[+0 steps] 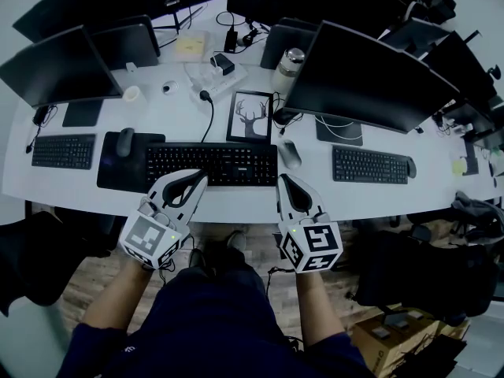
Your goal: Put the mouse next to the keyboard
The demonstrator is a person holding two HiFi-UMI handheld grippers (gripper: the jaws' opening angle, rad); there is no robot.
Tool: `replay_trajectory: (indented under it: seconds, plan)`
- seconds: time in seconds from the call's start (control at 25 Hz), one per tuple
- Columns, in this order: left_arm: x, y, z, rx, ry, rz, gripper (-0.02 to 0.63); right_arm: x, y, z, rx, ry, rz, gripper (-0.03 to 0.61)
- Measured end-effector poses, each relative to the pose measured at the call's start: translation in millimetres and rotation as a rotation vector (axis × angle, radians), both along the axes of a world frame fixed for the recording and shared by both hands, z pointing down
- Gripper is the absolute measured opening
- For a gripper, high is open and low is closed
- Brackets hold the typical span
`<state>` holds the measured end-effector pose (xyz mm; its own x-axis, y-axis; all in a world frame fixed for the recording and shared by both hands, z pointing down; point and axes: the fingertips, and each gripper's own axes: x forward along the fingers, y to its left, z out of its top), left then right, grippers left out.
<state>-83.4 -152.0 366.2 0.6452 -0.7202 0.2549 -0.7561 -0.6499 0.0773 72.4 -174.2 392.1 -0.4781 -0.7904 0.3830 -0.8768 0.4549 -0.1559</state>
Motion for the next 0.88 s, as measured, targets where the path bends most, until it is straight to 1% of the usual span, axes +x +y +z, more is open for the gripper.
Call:
replay_trajectory:
  seconds: [0.28, 0.52, 0.88]
  plan:
    - [2.5, 2.5, -1.5, 0.002, -0.003, 0.011, 0.04, 0.5, 3.9, -1.8, 0.0, -0.015, -0.004, 0.002]
    - [6.0, 1.8, -2.1, 0.002, -0.005, 0.018, 0.04, 1.7, 4.2, 0.6, -0.008, 0.005, -0.018, 0.002]
    - [9.4, 2.9, -1.8, 0.0, -0.001, 0.015, 0.04, 4.4, 6.0, 3.3, -0.02, -0.009, -0.017, 0.002]
